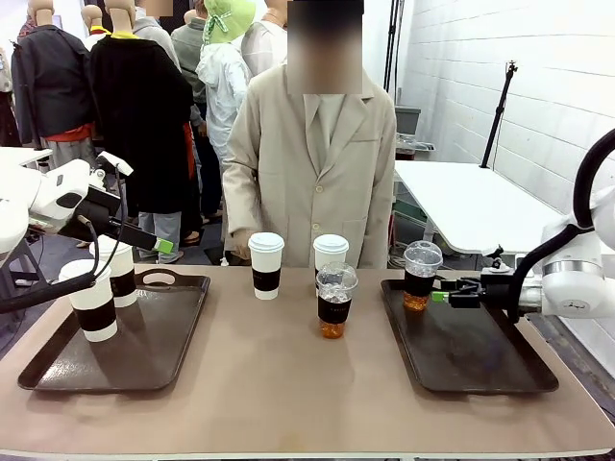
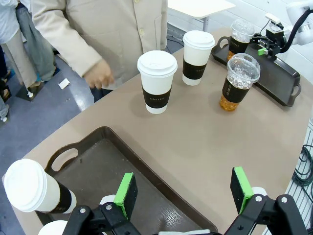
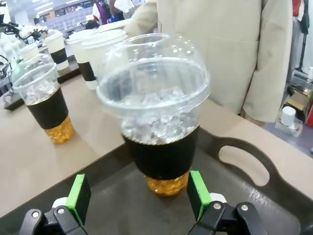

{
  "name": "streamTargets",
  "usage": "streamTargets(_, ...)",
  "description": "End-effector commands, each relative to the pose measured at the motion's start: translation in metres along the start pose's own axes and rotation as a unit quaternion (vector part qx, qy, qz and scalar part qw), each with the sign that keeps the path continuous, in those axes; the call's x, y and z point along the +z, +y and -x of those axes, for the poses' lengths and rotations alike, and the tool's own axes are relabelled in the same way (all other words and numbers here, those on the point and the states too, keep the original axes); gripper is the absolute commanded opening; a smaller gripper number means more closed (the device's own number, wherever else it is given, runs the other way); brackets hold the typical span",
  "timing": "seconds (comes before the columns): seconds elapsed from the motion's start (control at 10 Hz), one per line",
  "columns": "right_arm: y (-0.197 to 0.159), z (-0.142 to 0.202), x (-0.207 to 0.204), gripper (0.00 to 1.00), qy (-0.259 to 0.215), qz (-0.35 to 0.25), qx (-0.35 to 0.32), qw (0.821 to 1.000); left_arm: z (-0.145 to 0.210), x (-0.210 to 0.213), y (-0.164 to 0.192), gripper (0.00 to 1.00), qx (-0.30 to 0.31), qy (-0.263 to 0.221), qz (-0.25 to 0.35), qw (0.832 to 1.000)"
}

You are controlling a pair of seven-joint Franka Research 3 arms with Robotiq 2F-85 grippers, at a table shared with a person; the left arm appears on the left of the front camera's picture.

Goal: Distribute the coffee onto the tray.
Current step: Pick up one iced Americano and place it on the right Handle tray, then pick up another iced Americano from the middle of the table and place it on the right Handle tray.

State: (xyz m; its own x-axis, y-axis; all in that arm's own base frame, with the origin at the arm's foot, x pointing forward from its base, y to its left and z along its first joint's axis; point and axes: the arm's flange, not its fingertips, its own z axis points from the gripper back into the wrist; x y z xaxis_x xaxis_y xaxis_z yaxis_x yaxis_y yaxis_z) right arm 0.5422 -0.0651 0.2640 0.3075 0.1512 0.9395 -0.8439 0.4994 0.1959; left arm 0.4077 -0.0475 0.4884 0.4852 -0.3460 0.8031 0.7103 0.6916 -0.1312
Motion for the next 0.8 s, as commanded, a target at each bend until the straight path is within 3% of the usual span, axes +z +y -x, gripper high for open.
streamTargets(0.0, 0.013, 0.001, 0.015, 1.0, 0.005, 0.007, -0.001, 1.0, 0.002, -0.002, 0.002, 1.0, 0.0, -0.002, 0.004, 1.0)
streamTargets(0.7, 0.005, 0.001, 0.007, 1.0, 0.001, 0.003, -0.002, 1.0, 0.002, -0.002, 0.002, 1.0, 0.0, -0.002, 0.004, 1.0)
